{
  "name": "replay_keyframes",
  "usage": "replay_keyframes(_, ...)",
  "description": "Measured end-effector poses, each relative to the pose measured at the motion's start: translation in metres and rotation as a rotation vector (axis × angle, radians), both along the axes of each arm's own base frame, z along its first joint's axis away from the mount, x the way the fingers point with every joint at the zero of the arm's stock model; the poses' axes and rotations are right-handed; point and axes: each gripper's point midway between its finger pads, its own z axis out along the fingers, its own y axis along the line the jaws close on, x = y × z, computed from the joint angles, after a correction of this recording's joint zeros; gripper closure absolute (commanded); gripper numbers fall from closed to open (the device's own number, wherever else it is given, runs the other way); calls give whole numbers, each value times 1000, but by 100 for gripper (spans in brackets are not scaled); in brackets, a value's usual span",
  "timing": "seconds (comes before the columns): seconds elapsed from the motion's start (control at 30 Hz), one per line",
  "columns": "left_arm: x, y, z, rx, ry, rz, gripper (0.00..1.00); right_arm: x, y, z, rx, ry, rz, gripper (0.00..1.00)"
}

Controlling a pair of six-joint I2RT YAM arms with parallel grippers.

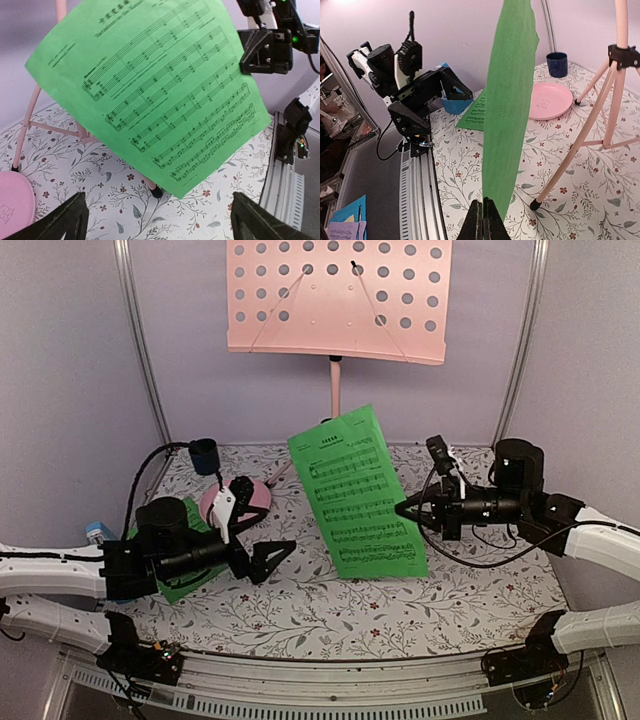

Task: Set up the instrument practice props

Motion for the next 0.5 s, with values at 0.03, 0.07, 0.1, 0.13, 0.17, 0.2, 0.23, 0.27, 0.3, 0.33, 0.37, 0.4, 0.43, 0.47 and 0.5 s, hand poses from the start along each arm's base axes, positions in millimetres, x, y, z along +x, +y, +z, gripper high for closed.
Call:
replay_keyframes(0.03, 2, 7, 1, -18, -5, 2, 1, -4, -2, 8, 10, -39, 8, 100)
replay_keyframes(0.07, 4, 12, 2, -30, -9, 7, 1, -6, -4, 13, 17, -66, 14, 100)
replay_keyframes(0.1, 5, 15, 3, -39, -11, 4, 1, -10, -5, 19, 26, -93, 22, 100)
replay_keyframes(0.13, 6, 17, 4, -46, -12, 1, 1, -14, -7, 24, 37, -118, 34, 100)
replay_keyframes(0.17, 7, 16, 6, -54, -14, -7, 1, -17, -8, 30, 48, -140, 46, 100)
replay_keyframes(0.2, 6, 15, 9, -67, -19, -24, 1, -21, -8, 35, 60, -160, 60, 100)
replay_keyframes(0.23, 4, 13, 11, -77, -23, -39, 1, -24, -9, 39, 70, -175, 69, 100)
replay_keyframes(0.27, 2, 11, 14, -89, -28, -54, 1, -27, -9, 43, 80, -191, 80, 100)
replay_keyframes(0.3, 1, 8, 16, -101, -33, -73, 1, -30, -10, 47, 92, -206, 93, 100)
replay_keyframes(0.33, -1, 5, 18, -110, -35, -89, 1, -33, -11, 52, 104, -221, 105, 100)
replay_keyframes(0.37, -3, 2, 20, -121, -39, -113, 1, -37, -11, 56, 116, -238, 117, 100)
replay_keyframes(0.4, -5, -2, 22, -130, -43, -134, 1, -39, -12, 60, 126, -251, 126, 100)
replay_keyframes(0.43, -7, -6, 25, -142, -47, -158, 2, -44, -13, 65, 141, -268, 140, 100)
replay_keyframes(0.47, -8, -10, 28, -151, -49, -176, 3, -46, -14, 68, 151, -281, 147, 100)
replay_keyframes(0.5, -10, -14, 32, -164, -51, -200, 4, -50, -16, 72, 163, -297, 157, 100)
